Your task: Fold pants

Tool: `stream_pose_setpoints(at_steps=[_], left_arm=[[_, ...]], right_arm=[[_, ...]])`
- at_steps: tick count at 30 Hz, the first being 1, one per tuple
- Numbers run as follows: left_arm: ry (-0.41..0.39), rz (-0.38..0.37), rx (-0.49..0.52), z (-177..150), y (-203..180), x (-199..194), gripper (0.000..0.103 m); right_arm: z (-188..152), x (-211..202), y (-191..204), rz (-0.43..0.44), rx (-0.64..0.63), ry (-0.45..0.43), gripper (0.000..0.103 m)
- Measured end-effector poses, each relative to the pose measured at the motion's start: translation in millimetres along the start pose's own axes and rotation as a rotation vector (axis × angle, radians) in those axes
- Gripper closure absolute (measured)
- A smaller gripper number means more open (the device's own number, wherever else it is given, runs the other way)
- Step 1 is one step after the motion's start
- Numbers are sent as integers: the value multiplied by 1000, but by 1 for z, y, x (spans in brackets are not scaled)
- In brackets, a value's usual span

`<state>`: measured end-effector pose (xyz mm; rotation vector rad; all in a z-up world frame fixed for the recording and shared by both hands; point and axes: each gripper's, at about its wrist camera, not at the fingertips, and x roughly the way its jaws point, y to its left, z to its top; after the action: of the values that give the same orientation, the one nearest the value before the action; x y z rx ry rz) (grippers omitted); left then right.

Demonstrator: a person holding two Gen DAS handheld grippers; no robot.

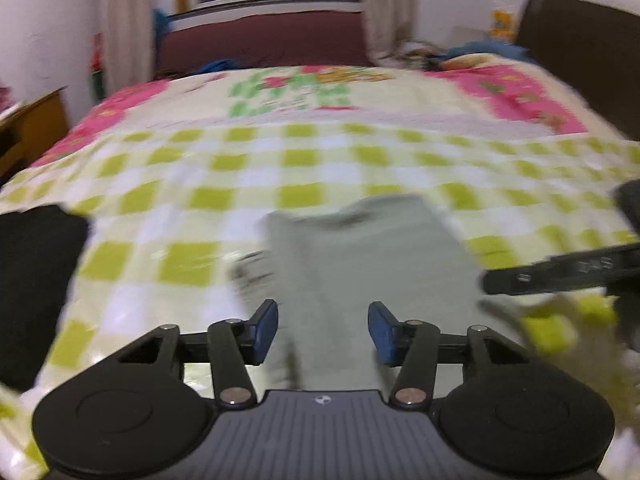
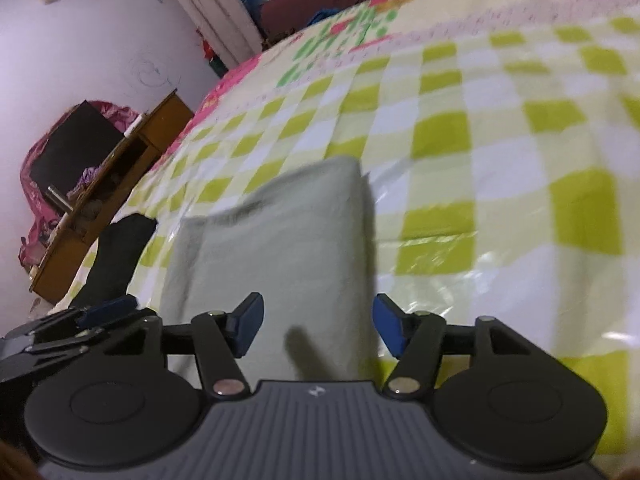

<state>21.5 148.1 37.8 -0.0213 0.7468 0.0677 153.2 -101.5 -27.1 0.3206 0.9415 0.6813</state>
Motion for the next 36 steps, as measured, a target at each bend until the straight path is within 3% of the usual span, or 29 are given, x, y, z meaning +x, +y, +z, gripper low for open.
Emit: stream_pose_setpoints(at_steps=[2,7,9,18,19,20,21,24,27,31,32,35,36], left_arm=[[26,18,-37,-5,14,13,38],[111,-67,-116,-13,23,47,33],[128,-81,-132,-14,23,55,25],[127,-115,-97,-13,14,67,21],[136,-109,-95,-11,13,69,21],[134,-113,-87,-9,12,66,26],[121,-126,-67,-8,10,60,30],[89,-139,-17,-13,10,50,30],[113,-141,-58,-15,14,62,29],[117,-139,-31,-10,8,71,21],[117,-133,-21,-9,5,74,21],[90,-138,-20,-4,1,62,34],[72,-150,-18,-4,0,55,40]], right_arm=[[-4,17,0,-3,-16,17,29],[2,25,1,22,-2,22,29],[2,20,0,41,-15,24,29],[7,44,-13,102,48,14,29],[9,42,-9,114,46,27,32],[9,37,-7,137,37,39,43],[8,31,-5,154,28,41,45],[4,25,-6,172,6,53,44],[4,43,-19,150,50,73,43],[7,52,-21,185,93,48,33],[7,52,-17,169,87,48,35],[3,35,-9,164,70,51,76],[2,29,-11,187,83,48,78]])
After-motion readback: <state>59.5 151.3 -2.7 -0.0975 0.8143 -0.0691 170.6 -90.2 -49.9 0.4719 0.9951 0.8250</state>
